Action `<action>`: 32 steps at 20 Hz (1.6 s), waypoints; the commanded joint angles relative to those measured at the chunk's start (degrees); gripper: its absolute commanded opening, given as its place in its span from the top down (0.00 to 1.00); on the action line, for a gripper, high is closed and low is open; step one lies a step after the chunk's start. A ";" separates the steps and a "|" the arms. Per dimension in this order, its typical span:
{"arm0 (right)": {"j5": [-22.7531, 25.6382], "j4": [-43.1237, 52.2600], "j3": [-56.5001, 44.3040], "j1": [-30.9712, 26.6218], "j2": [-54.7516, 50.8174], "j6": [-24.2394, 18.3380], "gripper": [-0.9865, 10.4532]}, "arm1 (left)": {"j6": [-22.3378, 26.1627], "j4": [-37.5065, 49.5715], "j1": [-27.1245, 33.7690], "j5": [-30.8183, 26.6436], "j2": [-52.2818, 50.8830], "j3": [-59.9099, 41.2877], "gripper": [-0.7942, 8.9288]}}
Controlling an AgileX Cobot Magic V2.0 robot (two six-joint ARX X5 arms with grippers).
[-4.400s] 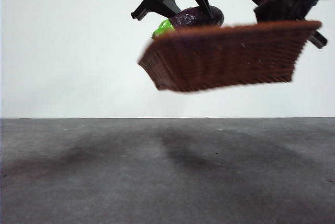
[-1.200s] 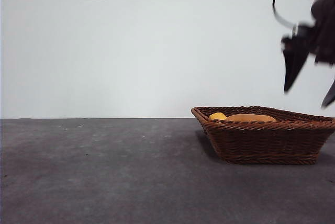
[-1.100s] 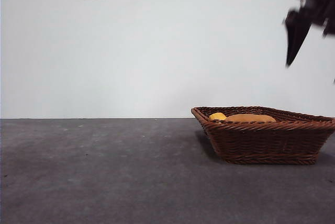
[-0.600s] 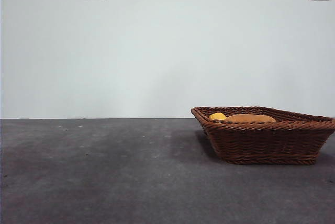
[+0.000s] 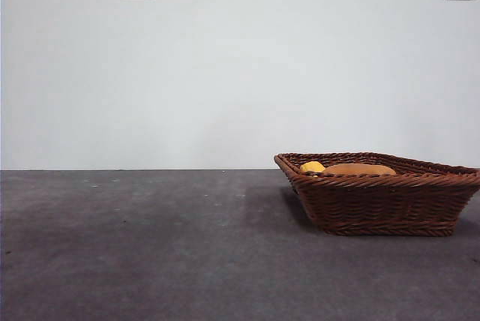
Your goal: Help me put the vegetables on the table into the basket
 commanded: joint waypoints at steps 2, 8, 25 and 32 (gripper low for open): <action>0.22 -1.25 -0.17 0.04 2.23 0.63 0.91 | 0.68 0.13 -0.11 -0.20 0.79 -0.33 0.93; 0.20 -1.20 -0.17 0.04 9.22 0.63 0.91 | 4.20 0.13 8.39 1.01 2.32 -0.33 0.93; 0.17 21.57 -0.17 0.02 30.01 0.63 0.91 | 17.68 75.54 53.70 25.49 -23.80 -71.36 0.92; 0.17 33.42 -0.17 0.02 30.73 0.63 0.91 | 16.50 71.10 62.14 25.73 -30.93 -77.07 0.92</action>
